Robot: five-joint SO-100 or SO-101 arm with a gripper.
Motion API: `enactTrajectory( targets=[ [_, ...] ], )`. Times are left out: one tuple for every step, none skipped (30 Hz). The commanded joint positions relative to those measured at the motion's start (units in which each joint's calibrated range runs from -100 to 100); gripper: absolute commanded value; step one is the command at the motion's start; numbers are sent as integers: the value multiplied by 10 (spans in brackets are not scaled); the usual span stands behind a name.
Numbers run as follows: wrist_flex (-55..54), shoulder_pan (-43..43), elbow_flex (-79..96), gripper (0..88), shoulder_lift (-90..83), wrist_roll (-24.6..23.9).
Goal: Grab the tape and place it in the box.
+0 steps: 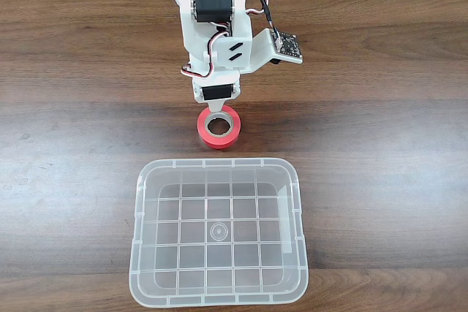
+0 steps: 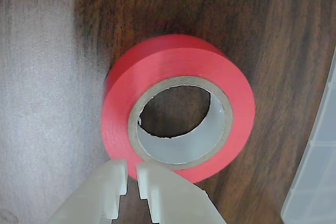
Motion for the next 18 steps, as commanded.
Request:
enactTrajectory(
  targets=[
    [-5, -3, -5, 125, -3, 2],
    [-3, -3, -5, 163, -3, 3],
    [-1, -3, -5, 197, -4, 4],
    [-1, -3, -5, 215, -4, 8],
    [-1, -3, -5, 227, -6, 11],
    [-1, -3, -5, 229, -6, 12],
    [-1, -3, -5, 229, -6, 12],
    [-1, -2, -5, 229, -6, 12],
    [-1, -2, -4, 229, -4, 12],
    [0, -2, -4, 229, -3, 12],
    [0, 1, -3, 229, -2, 12],
    [0, 1, 4, 228, -4, 11],
    [0, 1, 11, 228, -8, 11],
    [0, 1, 24, 228, -10, 11],
    [-1, 2, 33, 228, -10, 11],
    [-5, 2, 43, 228, -10, 11],
    [-7, 3, 51, 228, -10, 11],
    [-8, 4, 58, 228, -10, 11]
  ],
)
